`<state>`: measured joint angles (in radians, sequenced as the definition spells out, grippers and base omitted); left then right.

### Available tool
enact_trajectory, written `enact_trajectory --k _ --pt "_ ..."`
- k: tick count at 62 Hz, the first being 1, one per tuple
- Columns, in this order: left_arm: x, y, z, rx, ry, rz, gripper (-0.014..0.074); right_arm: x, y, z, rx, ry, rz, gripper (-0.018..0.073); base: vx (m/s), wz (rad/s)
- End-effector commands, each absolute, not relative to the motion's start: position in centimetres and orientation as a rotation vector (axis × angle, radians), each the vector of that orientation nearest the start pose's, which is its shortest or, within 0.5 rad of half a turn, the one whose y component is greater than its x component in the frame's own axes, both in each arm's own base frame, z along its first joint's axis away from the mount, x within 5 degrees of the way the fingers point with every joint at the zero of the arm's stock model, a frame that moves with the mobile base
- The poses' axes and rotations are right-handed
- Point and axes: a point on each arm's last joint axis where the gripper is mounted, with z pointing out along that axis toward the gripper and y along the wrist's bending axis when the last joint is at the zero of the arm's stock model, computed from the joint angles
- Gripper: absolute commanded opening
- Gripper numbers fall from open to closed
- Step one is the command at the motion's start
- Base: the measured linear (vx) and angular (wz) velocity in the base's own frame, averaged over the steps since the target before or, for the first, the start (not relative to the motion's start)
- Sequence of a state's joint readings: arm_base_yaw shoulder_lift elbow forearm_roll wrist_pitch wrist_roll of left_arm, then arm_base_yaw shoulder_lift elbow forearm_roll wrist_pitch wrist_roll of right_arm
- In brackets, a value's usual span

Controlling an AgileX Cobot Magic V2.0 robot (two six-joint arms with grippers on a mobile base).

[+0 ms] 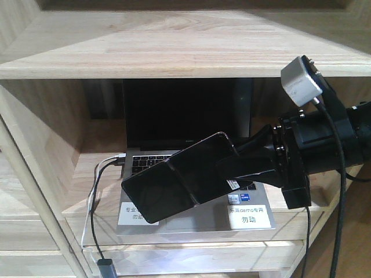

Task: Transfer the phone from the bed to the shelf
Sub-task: 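Keep holding the phone while the base drives to the wooden shelf unit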

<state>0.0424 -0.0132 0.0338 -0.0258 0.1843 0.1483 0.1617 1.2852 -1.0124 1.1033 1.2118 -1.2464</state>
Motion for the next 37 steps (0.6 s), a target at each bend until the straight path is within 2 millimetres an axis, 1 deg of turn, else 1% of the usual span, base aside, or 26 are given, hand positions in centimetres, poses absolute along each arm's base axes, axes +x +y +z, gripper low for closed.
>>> enact_trajectory --k 1,37 --pt "5.49 0.18 20.03 0.058 1.581 0.112 0.0001 20.64 11.49 35.67 -1.165 1.833 1.133 -0.0002 0.01 0.00" --pt "5.49 0.18 20.03 0.058 1.581 0.112 0.0001 20.78 11.56 35.86 -1.136 1.821 1.140 -0.0002 0.00 0.00"
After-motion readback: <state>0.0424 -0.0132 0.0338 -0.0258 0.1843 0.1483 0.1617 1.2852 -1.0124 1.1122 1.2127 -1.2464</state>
